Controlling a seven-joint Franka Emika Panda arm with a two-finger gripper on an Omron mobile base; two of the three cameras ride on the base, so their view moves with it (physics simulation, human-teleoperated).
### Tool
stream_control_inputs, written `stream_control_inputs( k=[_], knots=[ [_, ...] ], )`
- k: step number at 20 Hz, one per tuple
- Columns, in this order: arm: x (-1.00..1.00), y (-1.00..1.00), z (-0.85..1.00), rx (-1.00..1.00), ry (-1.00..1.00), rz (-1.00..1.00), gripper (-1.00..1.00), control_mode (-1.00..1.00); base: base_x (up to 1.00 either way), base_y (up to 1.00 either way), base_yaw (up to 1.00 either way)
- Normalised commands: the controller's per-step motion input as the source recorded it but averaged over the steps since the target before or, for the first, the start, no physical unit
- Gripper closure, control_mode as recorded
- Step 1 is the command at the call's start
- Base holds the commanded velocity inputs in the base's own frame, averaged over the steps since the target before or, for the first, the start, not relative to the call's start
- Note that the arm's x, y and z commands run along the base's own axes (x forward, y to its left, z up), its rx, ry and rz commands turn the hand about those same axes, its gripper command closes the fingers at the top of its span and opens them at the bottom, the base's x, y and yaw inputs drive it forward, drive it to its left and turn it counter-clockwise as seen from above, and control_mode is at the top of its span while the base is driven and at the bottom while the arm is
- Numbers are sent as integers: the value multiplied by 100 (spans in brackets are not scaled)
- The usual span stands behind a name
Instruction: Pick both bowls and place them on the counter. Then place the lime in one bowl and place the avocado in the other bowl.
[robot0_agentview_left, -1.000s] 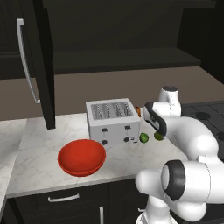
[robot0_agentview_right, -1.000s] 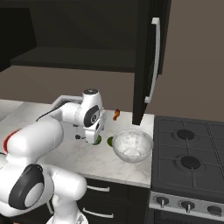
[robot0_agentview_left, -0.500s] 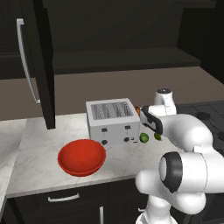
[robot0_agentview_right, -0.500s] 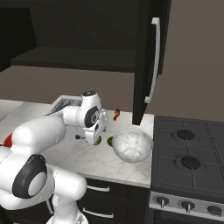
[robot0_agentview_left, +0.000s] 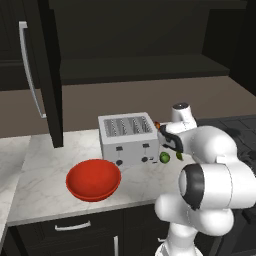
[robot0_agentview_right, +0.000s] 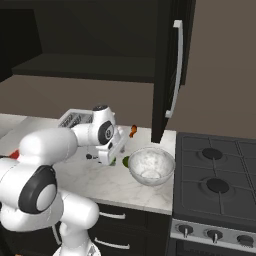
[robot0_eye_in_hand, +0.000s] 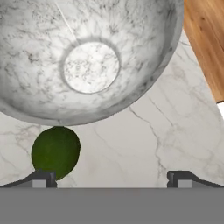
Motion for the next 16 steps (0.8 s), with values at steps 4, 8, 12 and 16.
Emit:
stream_control_inputs(
  k=[4,8,12,16],
  knots=[
    [5,-13,-12,-8,6,-5,-100,-100,0,0,0],
    [11,-10,-16,-5,4,-3,-100,-100,0,0,0],
    [16,-7,-12,-2,1,0,-100,-100,0,0,0],
    [16,-6,-11,0,0,0,-100,-100,0,0,0]
  ],
)
